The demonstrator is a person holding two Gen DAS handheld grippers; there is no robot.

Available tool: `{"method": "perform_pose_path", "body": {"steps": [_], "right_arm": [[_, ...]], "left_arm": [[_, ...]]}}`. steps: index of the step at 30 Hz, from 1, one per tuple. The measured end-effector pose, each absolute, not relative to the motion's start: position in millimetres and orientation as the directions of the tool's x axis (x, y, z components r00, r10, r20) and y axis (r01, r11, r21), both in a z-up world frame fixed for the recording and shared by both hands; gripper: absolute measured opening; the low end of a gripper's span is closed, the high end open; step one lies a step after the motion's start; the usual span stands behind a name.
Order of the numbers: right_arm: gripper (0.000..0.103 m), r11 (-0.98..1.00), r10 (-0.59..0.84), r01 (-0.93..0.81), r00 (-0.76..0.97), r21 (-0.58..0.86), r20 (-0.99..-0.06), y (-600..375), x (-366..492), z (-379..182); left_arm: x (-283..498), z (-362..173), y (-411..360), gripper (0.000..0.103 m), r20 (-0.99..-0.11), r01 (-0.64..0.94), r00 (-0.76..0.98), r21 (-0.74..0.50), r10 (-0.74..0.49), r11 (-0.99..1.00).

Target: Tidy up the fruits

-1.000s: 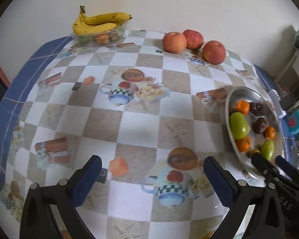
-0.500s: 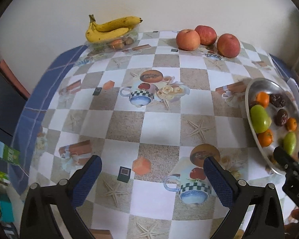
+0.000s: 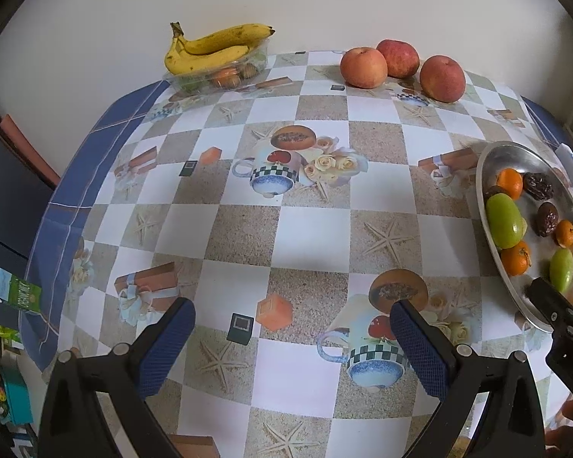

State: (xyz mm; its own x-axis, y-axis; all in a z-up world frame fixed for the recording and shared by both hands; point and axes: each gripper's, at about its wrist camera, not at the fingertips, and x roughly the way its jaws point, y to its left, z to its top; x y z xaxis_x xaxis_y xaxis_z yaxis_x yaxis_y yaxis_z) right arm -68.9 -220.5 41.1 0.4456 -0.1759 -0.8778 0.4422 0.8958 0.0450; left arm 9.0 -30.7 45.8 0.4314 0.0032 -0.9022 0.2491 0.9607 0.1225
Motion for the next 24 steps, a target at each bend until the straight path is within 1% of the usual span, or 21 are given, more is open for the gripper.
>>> {"method": "perform_pose_path", "body": {"steps": [24], "right_arm": [[0.092,0.895,-0.171,0.444,0.438,0.047,-0.882,-225.0,-69.7,39.3]], "left_arm": [[9.9,44.7,-28.9,0.103,-0.903,0.243,0.429,0.128,0.012,0.962]]}}
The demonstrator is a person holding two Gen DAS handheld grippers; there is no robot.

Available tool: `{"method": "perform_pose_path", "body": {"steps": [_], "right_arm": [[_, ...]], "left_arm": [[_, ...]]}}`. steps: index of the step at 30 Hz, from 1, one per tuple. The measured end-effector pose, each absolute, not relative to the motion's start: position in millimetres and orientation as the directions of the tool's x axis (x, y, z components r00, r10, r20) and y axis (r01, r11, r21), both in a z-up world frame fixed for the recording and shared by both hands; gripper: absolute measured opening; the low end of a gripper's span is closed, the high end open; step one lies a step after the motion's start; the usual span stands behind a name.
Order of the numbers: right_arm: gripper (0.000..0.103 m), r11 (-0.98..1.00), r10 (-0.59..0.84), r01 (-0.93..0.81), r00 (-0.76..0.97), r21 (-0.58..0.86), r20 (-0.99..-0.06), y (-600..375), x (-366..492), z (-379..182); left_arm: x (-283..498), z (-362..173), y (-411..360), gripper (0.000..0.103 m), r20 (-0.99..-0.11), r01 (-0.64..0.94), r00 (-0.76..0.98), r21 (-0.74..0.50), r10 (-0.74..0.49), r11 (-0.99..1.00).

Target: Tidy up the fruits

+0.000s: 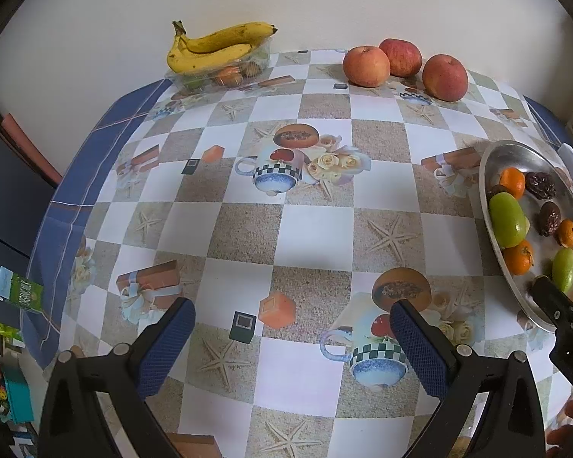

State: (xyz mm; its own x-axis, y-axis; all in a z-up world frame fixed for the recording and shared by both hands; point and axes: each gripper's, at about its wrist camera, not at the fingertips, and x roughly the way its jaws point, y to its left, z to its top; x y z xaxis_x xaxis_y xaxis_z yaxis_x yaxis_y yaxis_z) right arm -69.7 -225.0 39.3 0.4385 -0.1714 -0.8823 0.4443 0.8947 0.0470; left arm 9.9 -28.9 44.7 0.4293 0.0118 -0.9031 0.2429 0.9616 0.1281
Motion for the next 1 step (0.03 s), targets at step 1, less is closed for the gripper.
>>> {"method": "perform_pose_path", "body": {"steps": [1], "right_arm": [[0.092,0.894,-0.172,0.445,0.438,0.047,-0.882,-224.9,-69.7,39.2]], "left_arm": [[10.5,44.4,-28.7,0.103,-0.903,0.241,0.430,0.130,0.015,0.962]]}}
